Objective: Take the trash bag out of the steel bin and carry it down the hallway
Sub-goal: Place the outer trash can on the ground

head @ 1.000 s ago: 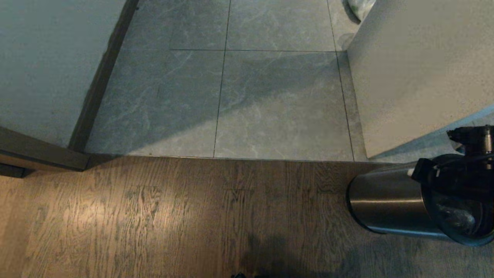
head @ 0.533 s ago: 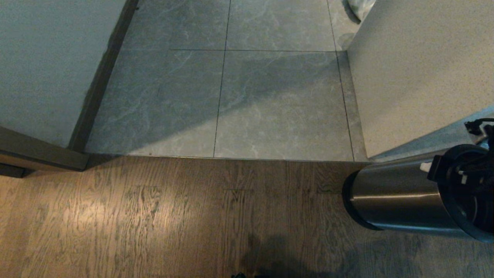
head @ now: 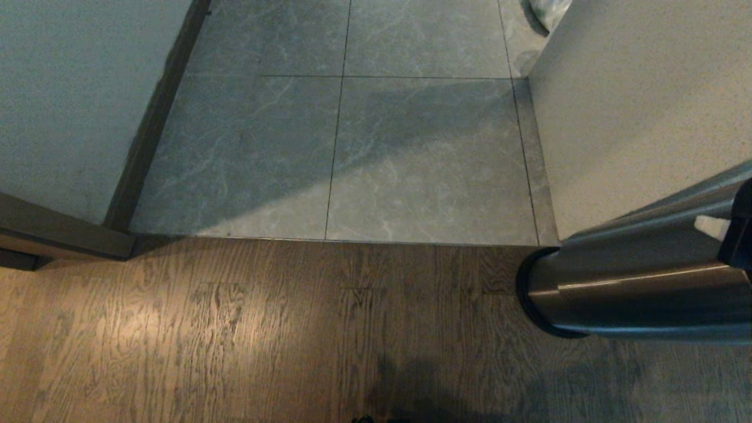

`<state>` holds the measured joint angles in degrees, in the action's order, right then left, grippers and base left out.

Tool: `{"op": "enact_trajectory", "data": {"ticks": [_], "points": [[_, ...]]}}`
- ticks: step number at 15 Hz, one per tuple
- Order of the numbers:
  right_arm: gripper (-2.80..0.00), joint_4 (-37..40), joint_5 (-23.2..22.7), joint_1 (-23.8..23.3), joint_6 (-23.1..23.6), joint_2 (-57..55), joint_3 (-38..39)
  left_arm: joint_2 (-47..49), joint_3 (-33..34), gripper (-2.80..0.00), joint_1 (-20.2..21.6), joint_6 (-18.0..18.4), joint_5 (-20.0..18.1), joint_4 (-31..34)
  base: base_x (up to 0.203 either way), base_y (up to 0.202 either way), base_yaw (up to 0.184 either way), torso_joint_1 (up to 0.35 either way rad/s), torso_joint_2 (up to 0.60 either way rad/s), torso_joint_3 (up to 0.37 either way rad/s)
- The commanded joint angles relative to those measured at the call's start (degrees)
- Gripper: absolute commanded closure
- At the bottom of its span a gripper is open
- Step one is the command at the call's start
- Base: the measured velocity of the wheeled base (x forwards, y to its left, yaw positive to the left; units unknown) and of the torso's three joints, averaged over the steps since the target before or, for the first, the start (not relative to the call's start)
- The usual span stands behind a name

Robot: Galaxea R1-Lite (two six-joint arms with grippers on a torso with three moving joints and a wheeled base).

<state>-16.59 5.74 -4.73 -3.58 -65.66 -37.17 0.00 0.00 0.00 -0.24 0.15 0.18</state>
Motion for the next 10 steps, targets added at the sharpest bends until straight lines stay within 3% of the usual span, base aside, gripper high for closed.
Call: {"op": "enact_trajectory", "data": {"ticks": [1, 10], "points": [[0.0, 4.1, -0.2, 0.6, 1.7, 7.4, -3.7, 0.0, 0.0, 0.0, 0.0, 0.0, 0.0, 0.0, 0.0, 0.0, 0.0, 0.0, 0.0, 0.0], [0.0, 28.5, 0.0, 2.4, 2.2, 22.1, -16.3, 0.0, 0.0, 0.0, 0.0, 0.0, 0.0, 0.0, 0.0, 0.0, 0.0, 0.0, 0.0, 0.0]]}}
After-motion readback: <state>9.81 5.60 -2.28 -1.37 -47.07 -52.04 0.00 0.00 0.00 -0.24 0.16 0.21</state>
